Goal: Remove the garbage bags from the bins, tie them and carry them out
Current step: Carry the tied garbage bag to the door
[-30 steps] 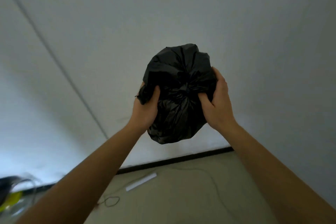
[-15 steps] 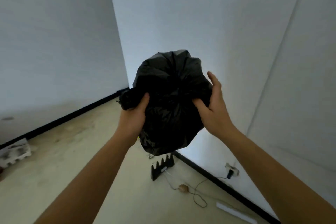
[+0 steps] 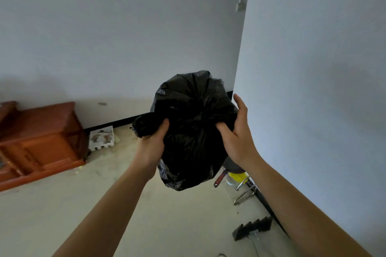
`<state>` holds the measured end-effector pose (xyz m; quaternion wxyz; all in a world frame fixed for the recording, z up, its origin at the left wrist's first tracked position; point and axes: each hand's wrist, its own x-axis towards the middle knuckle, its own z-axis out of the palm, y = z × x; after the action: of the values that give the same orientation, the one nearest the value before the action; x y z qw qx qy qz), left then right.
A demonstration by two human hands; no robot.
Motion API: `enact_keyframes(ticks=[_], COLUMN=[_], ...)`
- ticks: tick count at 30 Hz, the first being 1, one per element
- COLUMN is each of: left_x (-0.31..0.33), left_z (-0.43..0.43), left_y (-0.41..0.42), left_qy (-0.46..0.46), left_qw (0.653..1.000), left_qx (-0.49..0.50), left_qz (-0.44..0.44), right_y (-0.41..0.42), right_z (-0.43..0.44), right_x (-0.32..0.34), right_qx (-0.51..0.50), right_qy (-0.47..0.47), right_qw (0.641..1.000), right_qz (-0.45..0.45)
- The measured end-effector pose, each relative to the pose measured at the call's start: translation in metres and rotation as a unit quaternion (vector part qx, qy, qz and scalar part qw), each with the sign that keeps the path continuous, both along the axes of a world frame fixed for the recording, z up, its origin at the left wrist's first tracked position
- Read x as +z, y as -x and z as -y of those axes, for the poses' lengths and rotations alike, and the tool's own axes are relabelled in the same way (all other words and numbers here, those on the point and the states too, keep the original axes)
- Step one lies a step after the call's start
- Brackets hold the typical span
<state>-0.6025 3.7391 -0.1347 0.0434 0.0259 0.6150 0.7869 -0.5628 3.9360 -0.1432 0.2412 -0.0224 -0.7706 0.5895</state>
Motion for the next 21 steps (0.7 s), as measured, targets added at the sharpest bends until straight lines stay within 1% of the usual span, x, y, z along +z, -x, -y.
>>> enact_keyframes(ticks=[3, 5, 10, 15, 21], left_x=[-0.008, -0.002, 0.025, 0.034, 0.026], left_z=[-0.013, -0.029, -0.055, -0.065, -0.081], left_y=[0.087, 0.149, 0.293, 0.418, 0.59], left_qy=[0.004, 0.009, 0.019, -0.017, -0.036], left_qw=[1.0, 0.999, 0.997, 0.993, 0.994], left_qx=[0.025, 0.035, 0.066, 0.111, 0.098], left_qz=[-0.016, -0.019, -0.031, -0.025, -0.034], right_y=[0.095, 0.162, 0.321, 0.455, 0.628], right_z=[-0.013, -0.028, -0.063, -0.069, -0.082], right_x=[-0.015, -0.017, 0.015, 0.039, 0.021], right_qx=[0.017, 0.027, 0.061, 0.081, 0.065], right_qy=[0.01, 0.02, 0.057, 0.071, 0.05], right_qw=[1.0, 0.999, 0.997, 0.994, 0.997], right_qz=[-0.006, -0.012, -0.002, -0.008, -0.017])
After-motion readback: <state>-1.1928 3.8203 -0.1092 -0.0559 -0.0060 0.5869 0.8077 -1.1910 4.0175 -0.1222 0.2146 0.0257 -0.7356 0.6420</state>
